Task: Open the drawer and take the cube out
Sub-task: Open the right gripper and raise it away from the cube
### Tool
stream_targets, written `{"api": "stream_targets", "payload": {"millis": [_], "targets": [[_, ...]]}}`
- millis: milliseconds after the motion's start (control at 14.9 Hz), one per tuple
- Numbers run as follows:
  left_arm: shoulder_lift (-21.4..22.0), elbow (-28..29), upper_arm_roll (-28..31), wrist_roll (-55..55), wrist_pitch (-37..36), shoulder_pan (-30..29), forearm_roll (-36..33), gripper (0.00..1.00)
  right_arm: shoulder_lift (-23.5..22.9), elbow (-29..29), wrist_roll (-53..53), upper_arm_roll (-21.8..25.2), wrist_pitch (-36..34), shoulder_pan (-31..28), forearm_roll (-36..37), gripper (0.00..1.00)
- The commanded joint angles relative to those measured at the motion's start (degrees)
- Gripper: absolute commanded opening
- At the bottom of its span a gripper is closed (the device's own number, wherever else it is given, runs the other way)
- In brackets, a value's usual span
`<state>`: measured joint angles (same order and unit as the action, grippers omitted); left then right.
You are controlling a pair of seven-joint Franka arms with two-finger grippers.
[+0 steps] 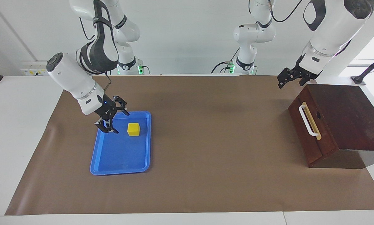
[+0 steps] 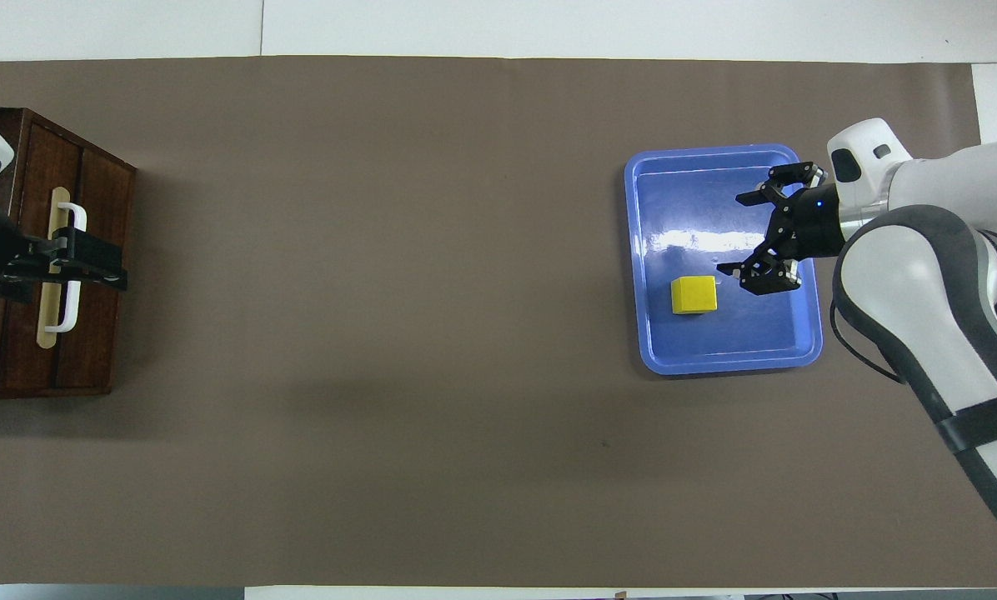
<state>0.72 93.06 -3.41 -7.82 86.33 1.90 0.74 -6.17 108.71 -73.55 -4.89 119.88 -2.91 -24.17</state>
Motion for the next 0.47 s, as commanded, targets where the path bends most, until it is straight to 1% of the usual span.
{"api": "stream_targets", "payload": {"millis": [0, 202, 404], "targets": [[-0.55, -0.86, 0.07, 0.88, 0.42, -0.14, -0.65, 1.0, 2.29, -1.05, 7.6, 0.05, -3.24, -0.95, 4.55, 1.0], [-0.11, -0.86, 0.07, 1.84, -0.2, -0.14, -0.65, 1.0, 5.28, -3.5, 19.53, 0.23, -9.46, -0.95, 9.56, 1.0], [-0.02, -0.77, 0.16, 3.07, 0.33, -0.14, -0.65, 1.0, 5.73, -10.34, 30.88, 1.28, -20.26, -0.25, 14.66, 1.0]]}}
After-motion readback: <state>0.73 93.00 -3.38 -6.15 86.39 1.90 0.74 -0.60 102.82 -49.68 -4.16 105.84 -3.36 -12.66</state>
